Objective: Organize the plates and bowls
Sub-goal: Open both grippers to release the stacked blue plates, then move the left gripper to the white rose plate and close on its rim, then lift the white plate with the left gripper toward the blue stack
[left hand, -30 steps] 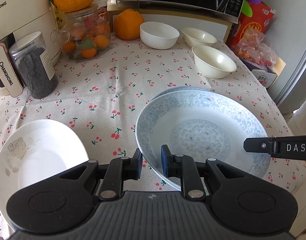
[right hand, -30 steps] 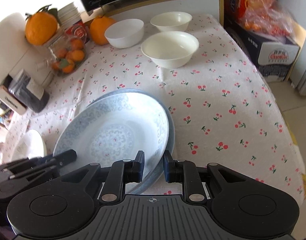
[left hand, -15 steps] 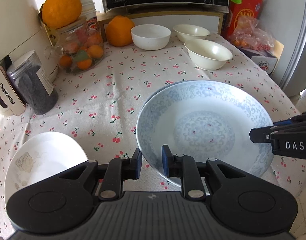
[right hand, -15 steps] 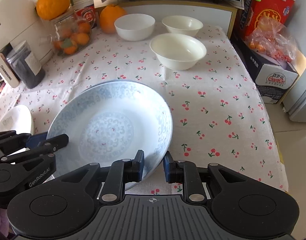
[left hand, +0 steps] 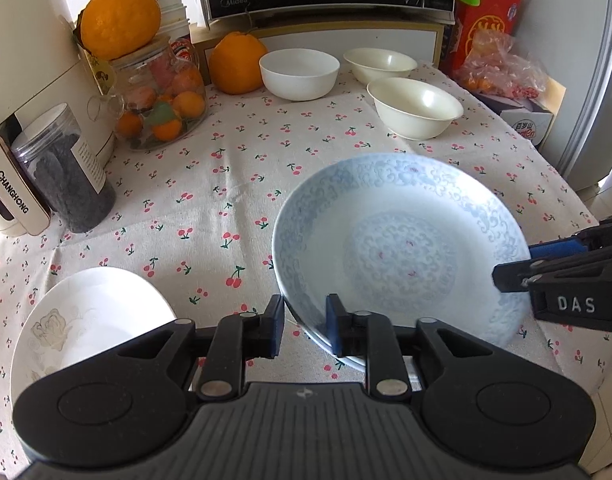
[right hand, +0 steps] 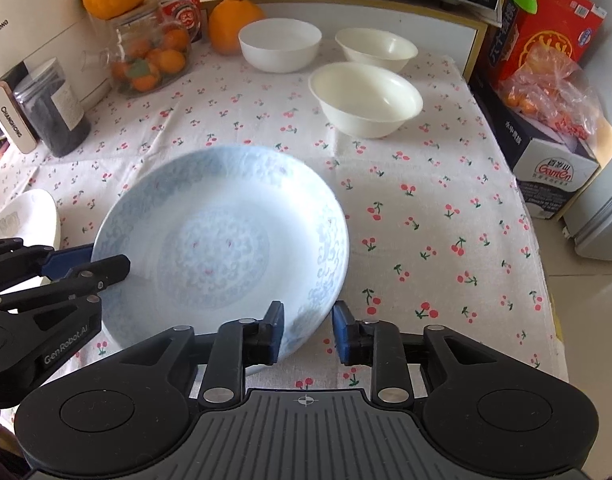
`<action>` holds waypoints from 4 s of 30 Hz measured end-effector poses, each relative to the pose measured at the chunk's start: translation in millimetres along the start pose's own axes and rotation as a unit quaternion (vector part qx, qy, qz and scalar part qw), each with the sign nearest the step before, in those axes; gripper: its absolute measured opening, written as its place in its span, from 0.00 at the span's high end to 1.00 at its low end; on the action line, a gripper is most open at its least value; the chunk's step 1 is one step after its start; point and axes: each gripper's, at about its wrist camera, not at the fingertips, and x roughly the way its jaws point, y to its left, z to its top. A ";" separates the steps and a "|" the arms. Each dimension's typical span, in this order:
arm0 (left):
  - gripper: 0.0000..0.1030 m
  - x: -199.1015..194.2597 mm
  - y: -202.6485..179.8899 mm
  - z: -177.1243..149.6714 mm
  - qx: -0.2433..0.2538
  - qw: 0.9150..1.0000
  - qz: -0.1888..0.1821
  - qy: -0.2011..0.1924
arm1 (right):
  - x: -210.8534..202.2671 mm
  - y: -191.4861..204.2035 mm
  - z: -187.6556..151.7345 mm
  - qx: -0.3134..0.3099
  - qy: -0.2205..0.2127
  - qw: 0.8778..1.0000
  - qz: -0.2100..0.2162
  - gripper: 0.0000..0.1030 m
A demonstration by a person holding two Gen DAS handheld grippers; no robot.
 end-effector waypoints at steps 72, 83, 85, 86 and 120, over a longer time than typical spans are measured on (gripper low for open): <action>0.37 -19.6 214.1 -50.2 -0.142 0.987 -0.030 0.062 | 12.7 168.0 -23.1 -0.052 0.008 0.969 0.242 0.15; 0.64 -15.2 224.2 -53.2 -0.170 0.982 -0.036 0.076 | 18.3 175.4 -22.3 -0.048 -0.009 0.968 0.246 0.16; 0.65 -15.5 224.6 -53.3 -0.171 0.982 -0.035 0.077 | 18.7 176.3 -22.3 -0.048 -0.013 0.968 0.245 0.16; 0.67 -15.5 224.7 -53.4 -0.171 0.982 -0.035 0.077 | 19.3 176.7 -22.0 -0.048 -0.014 0.968 0.244 0.16; 0.89 -50.7 191.8 -29.8 -0.117 0.990 -0.078 -0.031 | 4.3 168.6 -1.3 -0.053 -0.055 0.977 0.199 0.81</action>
